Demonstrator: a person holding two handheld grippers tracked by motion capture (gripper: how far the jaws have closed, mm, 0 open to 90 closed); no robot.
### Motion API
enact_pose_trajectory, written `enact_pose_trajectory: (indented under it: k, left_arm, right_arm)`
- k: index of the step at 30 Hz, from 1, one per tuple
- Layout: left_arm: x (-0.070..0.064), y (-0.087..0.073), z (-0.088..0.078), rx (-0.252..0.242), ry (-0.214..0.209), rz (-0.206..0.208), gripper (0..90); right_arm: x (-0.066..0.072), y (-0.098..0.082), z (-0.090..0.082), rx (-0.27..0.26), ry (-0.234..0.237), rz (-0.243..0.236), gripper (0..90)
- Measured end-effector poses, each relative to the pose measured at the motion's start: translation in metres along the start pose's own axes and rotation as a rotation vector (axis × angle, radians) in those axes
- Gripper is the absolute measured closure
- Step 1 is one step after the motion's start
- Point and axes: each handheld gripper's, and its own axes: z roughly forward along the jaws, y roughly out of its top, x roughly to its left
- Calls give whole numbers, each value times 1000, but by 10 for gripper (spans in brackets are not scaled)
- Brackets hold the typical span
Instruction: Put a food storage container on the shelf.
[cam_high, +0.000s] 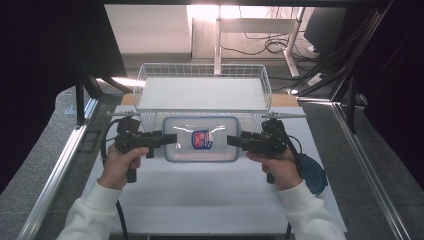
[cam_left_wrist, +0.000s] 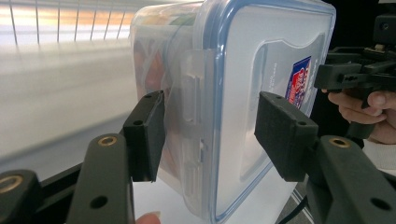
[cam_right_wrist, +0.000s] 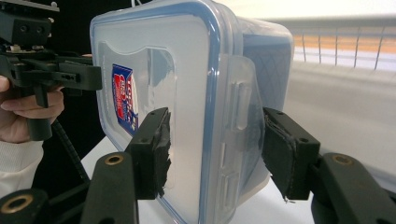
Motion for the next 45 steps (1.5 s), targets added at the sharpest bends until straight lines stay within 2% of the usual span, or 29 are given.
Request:
enact_pose_trajectory:
  k: [3,6,9,10,13,15,17,18,19,20,27,34,40,45]
  left_arm:
    - [1,7,-1,-5,-6,1,443]
    - [2,22,-4,-10,-5,9,445]
    - [3,28,-5,-12,-5,9,445]
    - [3,36,-6,-18,-7,9,445]
    - [4,42,-6,-20,-7,12,445]
    - [4,54,-7,-27,-5,17,445]
    - [5,57,-7,-27,-5,15,444]
    - [6,66,-7,-23,-12,14,444]
    - [6,66,-7,-23,-12,14,444]
    - [8,74,-6,-22,-19,11,444]
    - [16,96,-4,-25,-37,11,447]
    - [20,112,3,-36,-31,2,444]
    - [27,122,11,-25,-16,-16,442]
    - [34,125,19,-15,-27,-32,442]
  right_arm:
    - [0,7,0,-8,0,-6,446]
    - [-1,24,0,-20,8,-12,449]
    - [-1,35,1,-23,9,-19,449]
    - [-2,39,1,-24,10,-25,449]
    - [-2,46,2,-26,10,-28,449]
    - [-3,58,2,-35,12,-32,449]
    - [-4,60,2,-38,12,-32,449]
    - [-4,67,3,-42,10,-34,449]
    - [-4,71,3,-43,9,-35,449]
    - [-5,74,3,-44,7,-38,449]
    - [-8,96,5,-44,-1,-28,451]
    - [-16,113,7,-42,-9,-30,452]
    - [-29,120,15,-36,2,-4,451]
    - [-36,125,18,-28,0,5,451]
